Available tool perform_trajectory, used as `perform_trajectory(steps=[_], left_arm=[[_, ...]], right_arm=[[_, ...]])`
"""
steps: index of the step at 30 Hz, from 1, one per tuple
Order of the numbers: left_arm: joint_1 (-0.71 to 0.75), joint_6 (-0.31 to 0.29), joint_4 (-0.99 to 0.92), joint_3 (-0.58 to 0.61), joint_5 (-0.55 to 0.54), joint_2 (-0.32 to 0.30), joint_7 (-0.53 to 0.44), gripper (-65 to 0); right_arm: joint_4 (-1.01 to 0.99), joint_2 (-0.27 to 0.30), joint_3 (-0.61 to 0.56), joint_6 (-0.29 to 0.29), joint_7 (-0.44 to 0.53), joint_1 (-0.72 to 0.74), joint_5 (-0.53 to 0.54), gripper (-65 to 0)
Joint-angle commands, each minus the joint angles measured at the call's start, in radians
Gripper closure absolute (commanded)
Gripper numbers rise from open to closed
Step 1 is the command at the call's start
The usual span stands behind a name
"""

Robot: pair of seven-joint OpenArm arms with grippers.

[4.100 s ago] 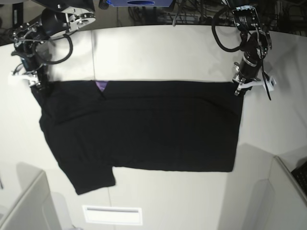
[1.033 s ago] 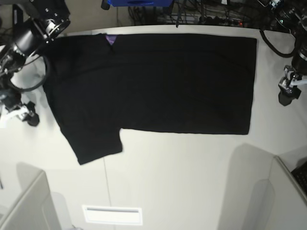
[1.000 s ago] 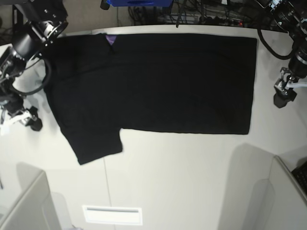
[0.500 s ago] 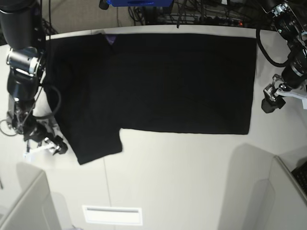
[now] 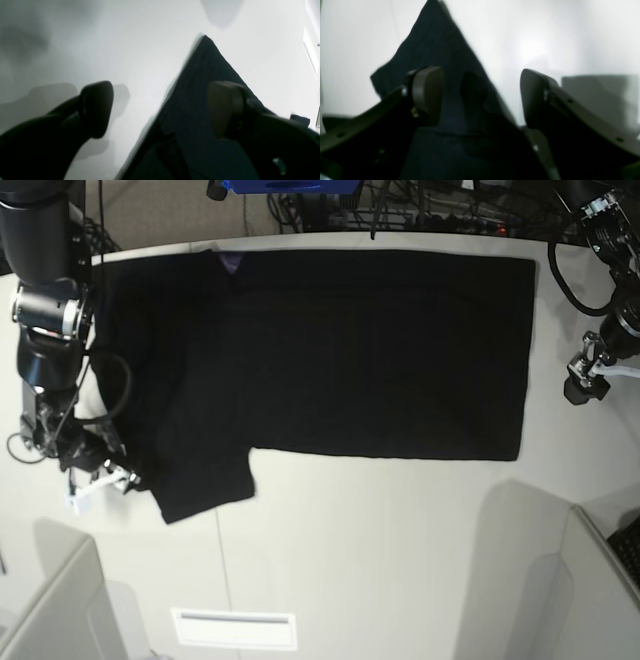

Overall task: Fold the T-shirt properly
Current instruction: 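Move both grippers to the shirt's side edges and grasp them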

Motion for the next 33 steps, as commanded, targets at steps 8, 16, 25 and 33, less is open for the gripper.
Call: perform_trajectory(steps=[8,16,25,33], left_arm=[[-0.008,-0.005,0.018,-0.006,-0.013,-0.020,-0.015,-56.9],[-0.008,-0.005,0.018,-0.005,-0.013,-0.020,-0.015,-56.9],[-0.008,-0.005,0.017,-0.006,-0.013,-0.020,-0.015,-56.9],[-0.046,-0.005,0.006,0.003,-0.008,-0.020,-0.012,-56.9]], right_arm=[[0.014,0.007,-0.001,0.042,-0.041,0.011,-0.009,-34.8],[0.014,-0.018,-0.042,0.042,-0.041,0.011,-0.010,-34.2],[0.006,-0.012,-0.070,0.036,0.001,0.011,-0.007,-27.6],[0.010,-0.009,-0.071,0.036,0.007,-0.006,-0.009,0.0]])
